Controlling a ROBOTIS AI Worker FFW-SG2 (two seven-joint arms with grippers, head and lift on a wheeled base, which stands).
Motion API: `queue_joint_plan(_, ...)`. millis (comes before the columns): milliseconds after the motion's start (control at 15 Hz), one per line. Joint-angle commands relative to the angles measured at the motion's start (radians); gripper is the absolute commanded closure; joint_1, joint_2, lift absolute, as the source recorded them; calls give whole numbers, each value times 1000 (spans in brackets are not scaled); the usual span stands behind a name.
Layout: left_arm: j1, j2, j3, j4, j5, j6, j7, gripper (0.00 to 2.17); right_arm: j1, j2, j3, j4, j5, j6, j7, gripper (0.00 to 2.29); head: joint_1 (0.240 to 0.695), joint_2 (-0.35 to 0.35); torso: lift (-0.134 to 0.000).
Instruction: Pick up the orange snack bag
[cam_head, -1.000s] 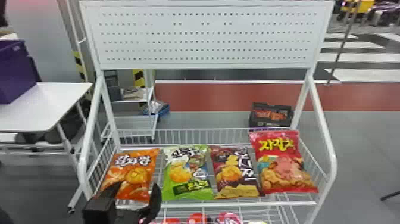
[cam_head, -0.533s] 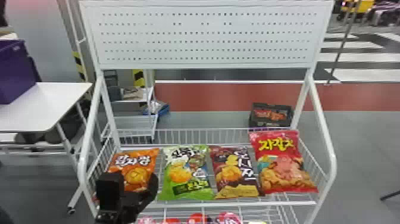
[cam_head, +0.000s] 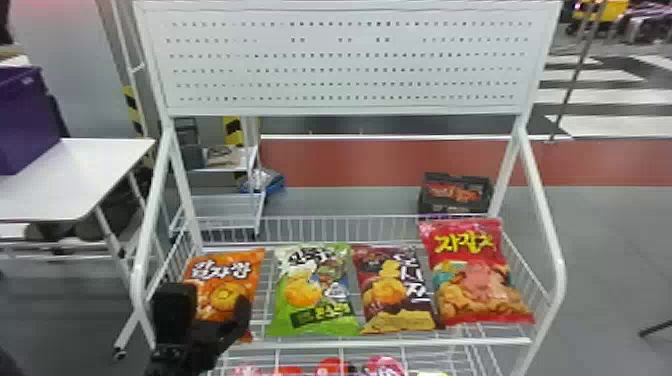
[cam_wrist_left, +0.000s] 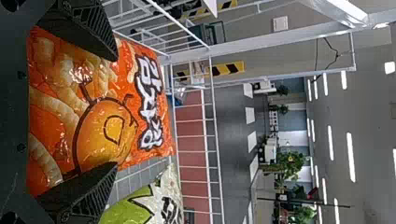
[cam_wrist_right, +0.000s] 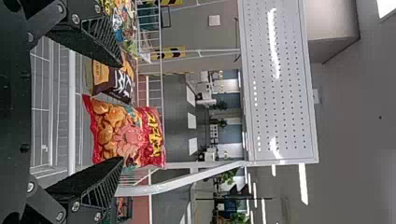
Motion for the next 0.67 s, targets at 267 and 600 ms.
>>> queue_joint_plan(267,-3,-1,8,10,3,26,-24,329,-1,0,0,1,0,1,1,194,499,0,0)
queue_joint_plan(600,16,3,11,-2,5,29,-22,734,-2,2,0,1,0,-2,1,194,499,0,0)
